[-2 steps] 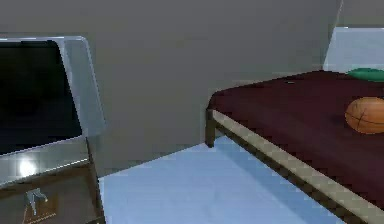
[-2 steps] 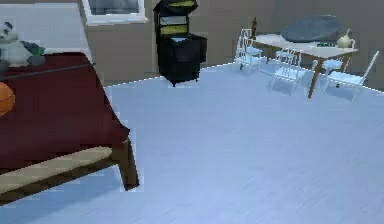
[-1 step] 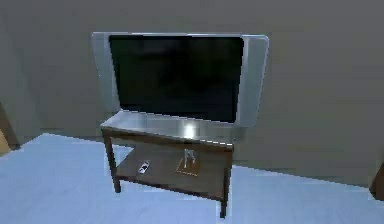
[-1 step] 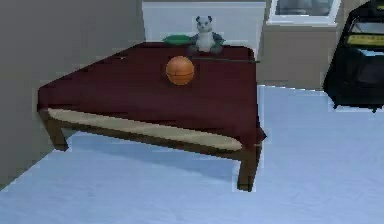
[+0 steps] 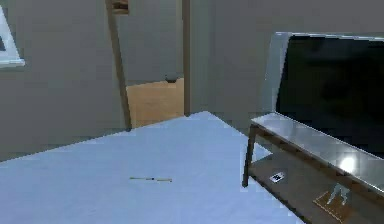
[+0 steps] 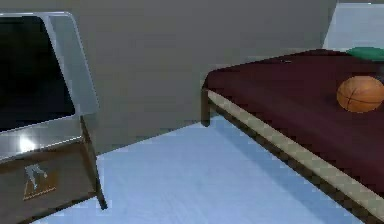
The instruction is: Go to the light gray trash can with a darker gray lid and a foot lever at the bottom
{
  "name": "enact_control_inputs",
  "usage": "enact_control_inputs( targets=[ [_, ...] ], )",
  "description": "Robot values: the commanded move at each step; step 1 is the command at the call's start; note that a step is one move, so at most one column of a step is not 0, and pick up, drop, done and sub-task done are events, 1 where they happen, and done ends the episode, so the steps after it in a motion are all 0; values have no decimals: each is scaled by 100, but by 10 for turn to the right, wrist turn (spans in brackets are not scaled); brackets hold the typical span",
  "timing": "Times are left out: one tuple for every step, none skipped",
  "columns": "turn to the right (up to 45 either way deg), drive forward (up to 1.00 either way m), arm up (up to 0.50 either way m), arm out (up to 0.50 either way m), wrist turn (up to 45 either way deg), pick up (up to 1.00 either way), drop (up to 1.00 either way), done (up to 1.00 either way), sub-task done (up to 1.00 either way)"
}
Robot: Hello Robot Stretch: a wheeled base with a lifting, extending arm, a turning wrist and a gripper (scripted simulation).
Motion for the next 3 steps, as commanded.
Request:
enact_control_inputs(
  targets=[
    [-420, 0, 0, 0, 0, 0, 0, 0, 0],
    [0, 100, 0, 0, 0, 0, 0, 0, 0],
    [-60, 0, 0, 0, 0, 0, 0, 0, 0]
  ],
)
